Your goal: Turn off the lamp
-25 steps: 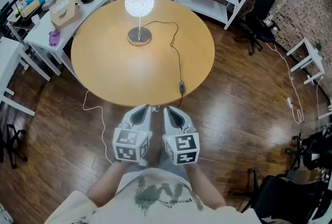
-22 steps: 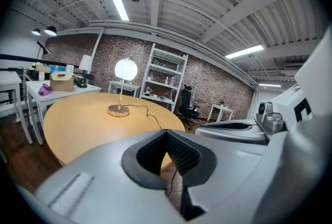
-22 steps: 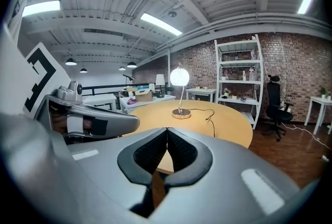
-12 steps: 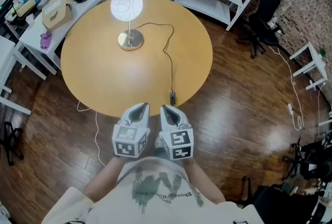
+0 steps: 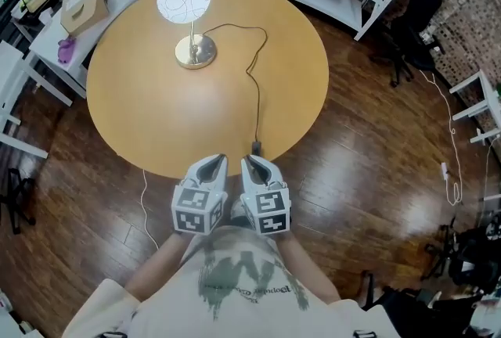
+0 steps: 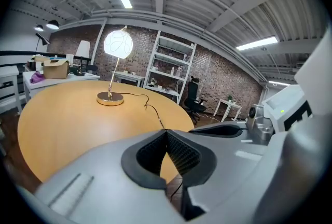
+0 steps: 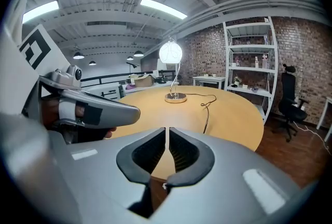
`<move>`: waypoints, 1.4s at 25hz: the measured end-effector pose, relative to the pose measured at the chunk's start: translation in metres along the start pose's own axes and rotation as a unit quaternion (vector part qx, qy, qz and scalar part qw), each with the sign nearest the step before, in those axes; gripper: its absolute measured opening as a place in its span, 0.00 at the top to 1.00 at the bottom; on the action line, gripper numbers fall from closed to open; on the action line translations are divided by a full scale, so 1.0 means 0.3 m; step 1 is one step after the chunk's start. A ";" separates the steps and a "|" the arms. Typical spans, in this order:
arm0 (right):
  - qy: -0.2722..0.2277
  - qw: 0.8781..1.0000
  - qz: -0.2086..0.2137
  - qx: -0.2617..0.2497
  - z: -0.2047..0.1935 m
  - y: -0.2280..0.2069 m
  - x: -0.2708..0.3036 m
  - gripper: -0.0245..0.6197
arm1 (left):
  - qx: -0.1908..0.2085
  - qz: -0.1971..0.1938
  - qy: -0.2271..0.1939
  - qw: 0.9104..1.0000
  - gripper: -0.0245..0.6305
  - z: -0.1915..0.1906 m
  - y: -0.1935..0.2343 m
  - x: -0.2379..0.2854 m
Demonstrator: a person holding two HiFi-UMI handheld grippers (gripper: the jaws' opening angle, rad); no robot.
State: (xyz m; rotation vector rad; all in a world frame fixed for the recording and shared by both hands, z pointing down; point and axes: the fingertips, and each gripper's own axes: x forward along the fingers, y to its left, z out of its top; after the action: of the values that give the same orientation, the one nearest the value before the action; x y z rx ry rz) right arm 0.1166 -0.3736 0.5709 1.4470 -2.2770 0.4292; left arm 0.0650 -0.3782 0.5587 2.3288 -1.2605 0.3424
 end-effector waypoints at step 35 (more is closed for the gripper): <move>0.047 0.999 -0.004 0.018 -0.219 -0.251 0.200 0.96 | -0.024 0.032 0.029 0.999 0.97 -0.072 0.006 0.110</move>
State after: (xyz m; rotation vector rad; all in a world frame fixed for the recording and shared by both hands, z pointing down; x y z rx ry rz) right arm 0.1736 -0.4215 0.6606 1.4223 -2.1998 0.5264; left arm 0.0816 -0.3917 0.5919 2.2266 -1.3032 0.3929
